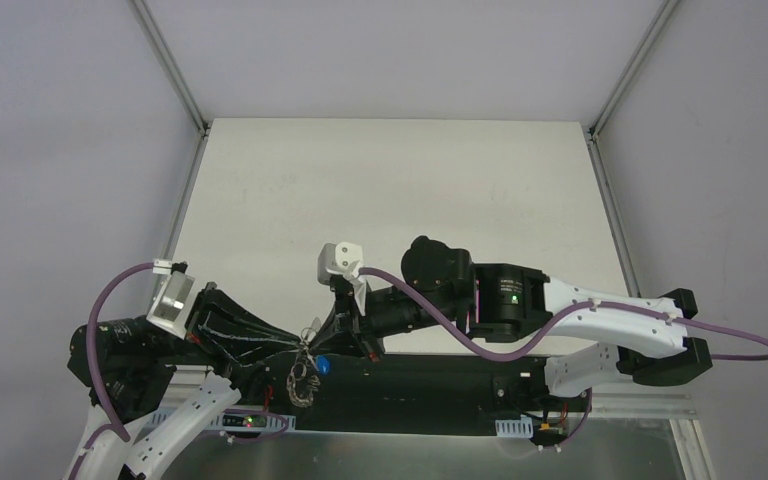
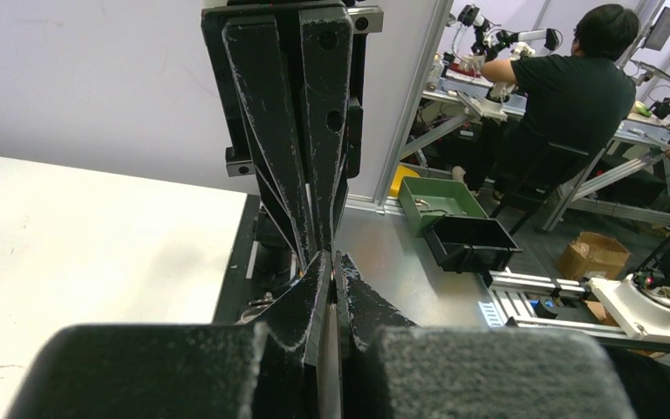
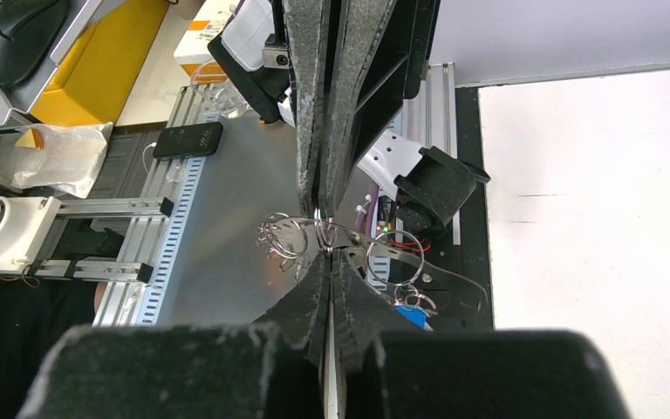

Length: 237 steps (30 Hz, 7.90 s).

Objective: Put the keys on the keyring

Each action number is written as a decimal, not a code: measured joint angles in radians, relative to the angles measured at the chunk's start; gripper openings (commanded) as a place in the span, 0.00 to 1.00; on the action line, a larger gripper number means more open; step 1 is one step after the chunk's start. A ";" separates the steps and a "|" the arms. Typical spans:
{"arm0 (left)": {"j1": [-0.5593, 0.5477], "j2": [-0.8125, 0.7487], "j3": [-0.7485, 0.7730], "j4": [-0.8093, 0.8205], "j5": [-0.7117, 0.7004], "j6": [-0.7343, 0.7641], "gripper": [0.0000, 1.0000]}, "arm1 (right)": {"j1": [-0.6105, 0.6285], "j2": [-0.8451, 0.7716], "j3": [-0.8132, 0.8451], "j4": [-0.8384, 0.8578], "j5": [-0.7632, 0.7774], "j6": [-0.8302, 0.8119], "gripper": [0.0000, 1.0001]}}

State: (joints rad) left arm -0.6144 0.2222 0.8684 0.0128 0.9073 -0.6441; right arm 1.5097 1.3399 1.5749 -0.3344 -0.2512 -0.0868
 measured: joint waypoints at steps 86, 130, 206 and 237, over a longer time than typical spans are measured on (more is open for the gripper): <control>0.000 0.012 0.005 -0.025 0.050 -0.040 0.25 | 0.062 0.034 0.063 -0.092 0.124 0.004 0.00; 0.000 0.206 -0.066 -0.209 0.214 -0.128 0.31 | -0.212 0.063 -0.008 -0.269 -0.342 0.302 0.00; 0.000 -0.178 -0.248 0.380 -0.270 -0.006 0.00 | 0.300 -0.041 -0.041 0.170 0.605 -0.278 0.32; 0.000 -0.205 -0.331 0.557 -0.342 -0.018 0.00 | 0.410 0.117 0.007 0.375 0.873 -0.769 0.26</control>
State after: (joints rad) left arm -0.6144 0.0170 0.5377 0.5694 0.5652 -0.6621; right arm 1.9202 1.4567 1.5822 0.0402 0.6220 -0.8555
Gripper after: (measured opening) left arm 0.007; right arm 0.259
